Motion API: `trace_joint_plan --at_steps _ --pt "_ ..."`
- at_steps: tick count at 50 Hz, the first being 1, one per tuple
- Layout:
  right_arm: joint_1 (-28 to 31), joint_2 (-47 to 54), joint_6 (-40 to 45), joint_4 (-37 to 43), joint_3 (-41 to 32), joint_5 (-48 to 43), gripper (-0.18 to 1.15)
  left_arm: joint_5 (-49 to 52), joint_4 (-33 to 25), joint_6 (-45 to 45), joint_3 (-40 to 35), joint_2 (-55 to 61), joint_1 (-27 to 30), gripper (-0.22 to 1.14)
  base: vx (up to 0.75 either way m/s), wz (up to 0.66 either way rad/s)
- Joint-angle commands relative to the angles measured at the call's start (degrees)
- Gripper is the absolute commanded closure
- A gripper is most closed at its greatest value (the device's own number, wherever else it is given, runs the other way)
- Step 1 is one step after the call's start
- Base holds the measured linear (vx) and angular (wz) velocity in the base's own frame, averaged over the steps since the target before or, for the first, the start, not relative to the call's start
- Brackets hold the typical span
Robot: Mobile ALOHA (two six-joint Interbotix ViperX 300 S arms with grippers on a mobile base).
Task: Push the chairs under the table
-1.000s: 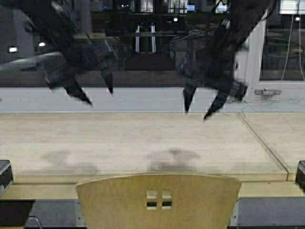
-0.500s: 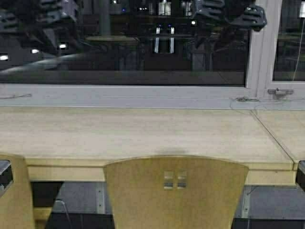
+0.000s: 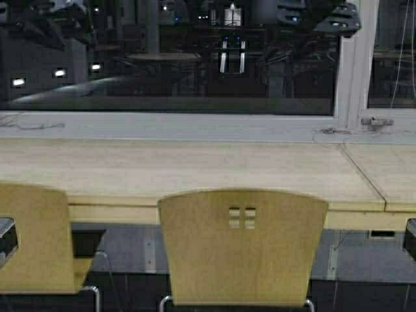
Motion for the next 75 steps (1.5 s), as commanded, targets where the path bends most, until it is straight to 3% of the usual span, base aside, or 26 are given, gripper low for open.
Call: trace_joint_plan --at_steps 1,20,75 --pt "-0.79 0.62 0.09 0.00 -1.85 -1.32 0.14 -0.35 0.18 0.00 -1.05 -0.35 0.18 0.03 -0.36 0.16" --pt "-1.32 0.62 0.35 0.18 -2.02 -1.05 0.14 -4.39 0.44 0.26 -1.85 2.64 0.18 0.03 -0.34 0.33" --pt "-0.62 5.01 0.53 1.32 -2.72 2.55 0.14 -2.99 0.26 -0.09 -2.90 2.81 0.18 0.03 -0.35 0.33"
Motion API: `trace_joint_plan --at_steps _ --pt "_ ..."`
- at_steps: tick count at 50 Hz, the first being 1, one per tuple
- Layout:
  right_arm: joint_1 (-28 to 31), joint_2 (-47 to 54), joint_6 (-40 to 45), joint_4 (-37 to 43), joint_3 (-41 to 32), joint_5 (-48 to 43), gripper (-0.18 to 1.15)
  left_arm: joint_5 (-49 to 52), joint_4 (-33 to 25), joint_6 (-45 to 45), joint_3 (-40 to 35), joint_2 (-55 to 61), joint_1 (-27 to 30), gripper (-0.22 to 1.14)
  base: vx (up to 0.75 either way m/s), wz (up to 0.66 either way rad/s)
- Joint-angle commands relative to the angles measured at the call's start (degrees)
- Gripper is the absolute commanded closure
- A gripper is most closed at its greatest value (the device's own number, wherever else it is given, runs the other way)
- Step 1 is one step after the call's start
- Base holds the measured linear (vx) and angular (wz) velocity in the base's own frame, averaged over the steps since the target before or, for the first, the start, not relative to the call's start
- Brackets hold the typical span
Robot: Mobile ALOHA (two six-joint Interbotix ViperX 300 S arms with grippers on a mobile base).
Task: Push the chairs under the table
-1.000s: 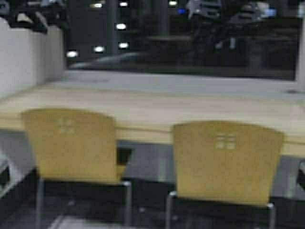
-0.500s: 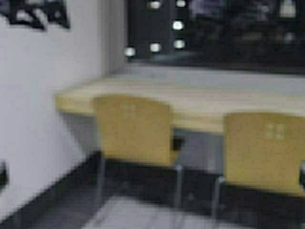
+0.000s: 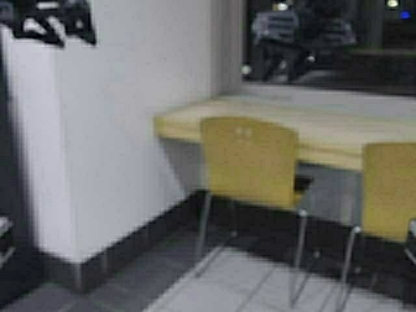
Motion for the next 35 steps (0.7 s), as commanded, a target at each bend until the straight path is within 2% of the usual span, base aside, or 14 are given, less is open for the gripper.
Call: trace_joint_plan --at_steps 1,20,35 --pt "-0.26 0.18 -0.09 0.18 -1.05 -0.09 0.14 -0.26 0.00 0.00 -1.58 0.18 0.00 0.03 -0.36 0.26" --pt "0.79 2.37 -1.14 1.85 -1.76 0.79 0.14 -0.44 0.00 0.18 -2.11 0.79 0.00 0.03 -0.37 0.21" --pt "1.14 3.60 -2.90 1.23 -2.29 1.14 0.14 -0.26 -0.09 -2.90 -2.37 0.79 0.00 0.03 -0.38 -0.08"
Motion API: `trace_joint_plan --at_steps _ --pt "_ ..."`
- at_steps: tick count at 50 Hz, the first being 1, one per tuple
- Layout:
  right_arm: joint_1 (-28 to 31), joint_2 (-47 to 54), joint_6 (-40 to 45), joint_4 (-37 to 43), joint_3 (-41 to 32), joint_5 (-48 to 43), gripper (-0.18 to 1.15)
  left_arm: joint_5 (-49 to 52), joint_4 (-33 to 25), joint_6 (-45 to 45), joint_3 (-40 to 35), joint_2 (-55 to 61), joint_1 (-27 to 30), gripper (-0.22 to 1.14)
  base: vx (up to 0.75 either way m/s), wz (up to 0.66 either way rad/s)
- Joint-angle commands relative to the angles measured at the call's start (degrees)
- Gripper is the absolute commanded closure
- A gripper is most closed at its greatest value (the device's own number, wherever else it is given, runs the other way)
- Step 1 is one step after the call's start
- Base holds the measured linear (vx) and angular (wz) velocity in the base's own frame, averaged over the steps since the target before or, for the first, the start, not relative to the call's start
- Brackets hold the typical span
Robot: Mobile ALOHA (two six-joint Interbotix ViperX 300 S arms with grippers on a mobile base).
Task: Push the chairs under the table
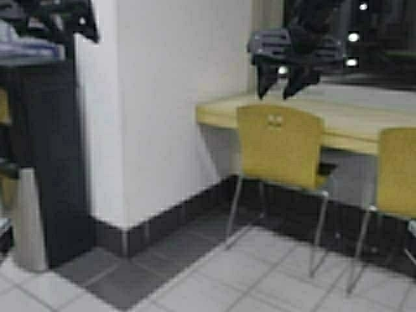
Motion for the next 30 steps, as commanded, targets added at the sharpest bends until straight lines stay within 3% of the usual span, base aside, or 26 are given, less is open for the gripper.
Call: trace_joint_plan --at_steps 1,30 --pt "0.09 -0.79 -1.58 -0.79 -1.49 0.44 0.14 -0.26 -0.09 -1.58 -1.41 -0.09 -0.09 0.03 -0.38 -0.25" --pt "-0.18 -0.18 -4.39 -0.88 -1.85 4.31 0.14 -0.18 0.00 -1.85 -1.05 2.99 -0.09 0.03 -0.38 -0.16"
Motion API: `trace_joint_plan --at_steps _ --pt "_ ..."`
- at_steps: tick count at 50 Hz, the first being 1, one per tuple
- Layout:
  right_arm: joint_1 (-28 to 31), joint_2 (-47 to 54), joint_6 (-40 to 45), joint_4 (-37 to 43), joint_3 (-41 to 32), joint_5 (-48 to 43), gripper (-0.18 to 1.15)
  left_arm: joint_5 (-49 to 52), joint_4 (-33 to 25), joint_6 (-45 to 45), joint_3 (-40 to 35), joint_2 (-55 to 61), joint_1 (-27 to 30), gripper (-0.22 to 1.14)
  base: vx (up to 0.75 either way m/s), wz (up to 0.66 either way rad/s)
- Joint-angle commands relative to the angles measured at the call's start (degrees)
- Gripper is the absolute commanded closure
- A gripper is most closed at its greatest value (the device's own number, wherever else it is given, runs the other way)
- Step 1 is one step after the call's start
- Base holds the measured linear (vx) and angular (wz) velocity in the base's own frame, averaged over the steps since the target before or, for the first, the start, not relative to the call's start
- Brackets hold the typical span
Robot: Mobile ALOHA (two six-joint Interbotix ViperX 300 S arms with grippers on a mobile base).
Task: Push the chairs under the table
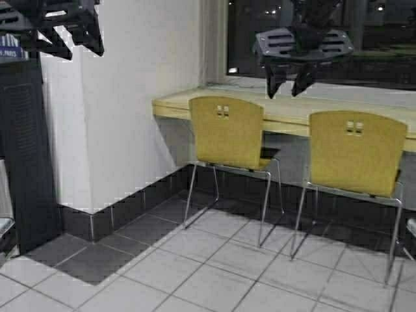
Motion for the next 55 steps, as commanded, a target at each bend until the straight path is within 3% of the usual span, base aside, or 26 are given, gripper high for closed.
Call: trace_joint_plan --at_steps 1,29,55 --pt "0.44 0.35 -0.26 -0.18 -0.70 0.44 0.14 -0.26 0.00 0.00 -1.41 0.70 0.09 0.03 -0.32 -0.10" --pt "0.44 3.08 -0.26 -0.09 -1.49 2.37 0.14 0.97 0.18 0.18 -2.02 3.60 0.09 0.03 -0.28 -0.17" --pt "0.44 5.10 -0.26 -0.09 -2.20 4.22 0.14 0.97 0.26 -0.09 -2.20 3.87 0.09 0.03 -0.16 -0.38"
